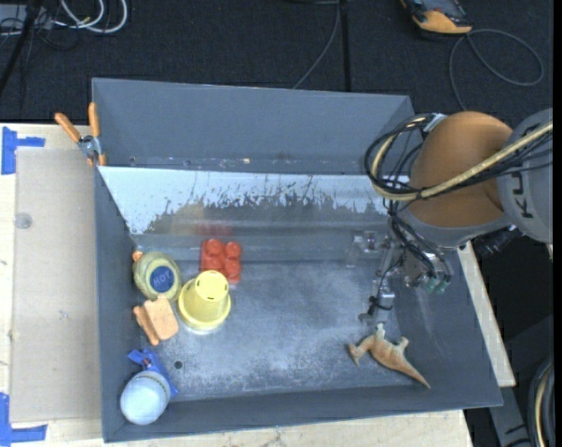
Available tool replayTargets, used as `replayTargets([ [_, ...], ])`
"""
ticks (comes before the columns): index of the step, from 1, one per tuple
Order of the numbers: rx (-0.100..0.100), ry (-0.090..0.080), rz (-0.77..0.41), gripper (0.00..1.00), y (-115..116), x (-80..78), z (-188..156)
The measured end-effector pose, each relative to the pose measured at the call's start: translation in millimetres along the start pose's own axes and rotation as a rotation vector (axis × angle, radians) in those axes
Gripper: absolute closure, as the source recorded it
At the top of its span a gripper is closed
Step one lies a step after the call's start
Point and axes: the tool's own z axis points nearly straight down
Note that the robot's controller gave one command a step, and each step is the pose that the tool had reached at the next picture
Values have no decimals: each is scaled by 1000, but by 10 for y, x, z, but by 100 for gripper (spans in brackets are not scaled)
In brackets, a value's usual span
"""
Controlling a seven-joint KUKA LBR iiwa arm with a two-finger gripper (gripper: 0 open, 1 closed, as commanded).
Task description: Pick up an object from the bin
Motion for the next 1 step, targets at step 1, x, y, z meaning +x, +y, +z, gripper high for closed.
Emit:
replayTargets([
  [1,0,-8,-1,0,3,-16,-45],
])
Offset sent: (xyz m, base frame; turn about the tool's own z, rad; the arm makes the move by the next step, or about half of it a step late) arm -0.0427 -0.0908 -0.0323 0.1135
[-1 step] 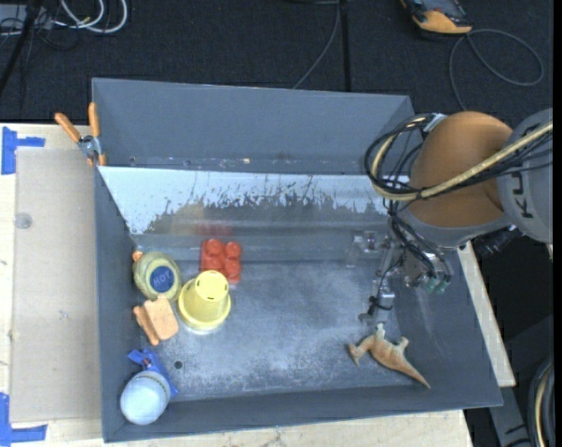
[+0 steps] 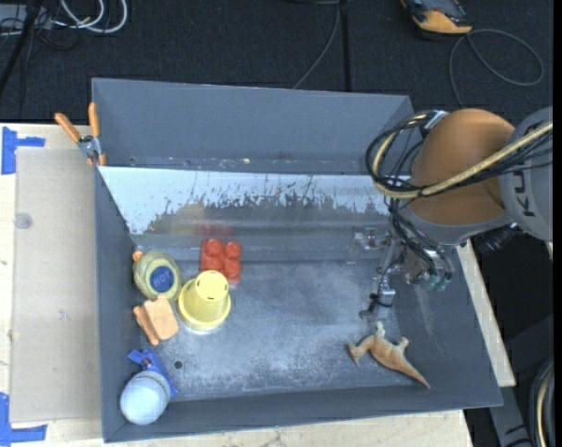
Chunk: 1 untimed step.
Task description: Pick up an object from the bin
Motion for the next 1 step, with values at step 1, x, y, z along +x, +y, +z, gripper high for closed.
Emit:
replayTargets([
  [1,-2,1,42,0,-344,172,147],
])
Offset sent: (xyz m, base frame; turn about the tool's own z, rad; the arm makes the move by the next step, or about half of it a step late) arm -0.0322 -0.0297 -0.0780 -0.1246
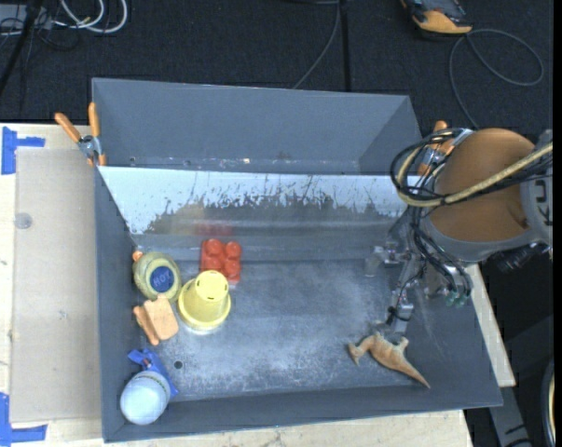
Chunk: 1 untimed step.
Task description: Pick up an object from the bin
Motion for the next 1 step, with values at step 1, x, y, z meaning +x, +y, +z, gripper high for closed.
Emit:
replayTargets([
  [1,6,1,-42,0,-147,81,319],
])
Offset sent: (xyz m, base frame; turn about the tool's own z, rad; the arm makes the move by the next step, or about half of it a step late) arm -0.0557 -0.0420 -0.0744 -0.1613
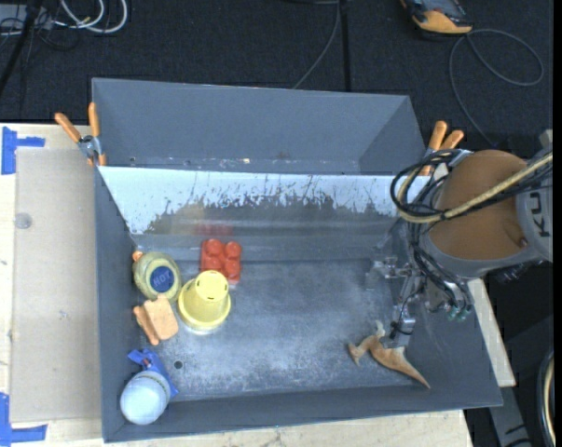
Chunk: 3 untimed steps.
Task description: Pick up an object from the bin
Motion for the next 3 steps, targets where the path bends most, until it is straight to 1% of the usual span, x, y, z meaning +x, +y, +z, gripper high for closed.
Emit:
replayTargets([
  [1,-8,-1,-129,0,-62,237,239],
  [2,-7,7,-238,100,-246,412,488],
  [3,-7,7,-239,100,-245,412,488],
])
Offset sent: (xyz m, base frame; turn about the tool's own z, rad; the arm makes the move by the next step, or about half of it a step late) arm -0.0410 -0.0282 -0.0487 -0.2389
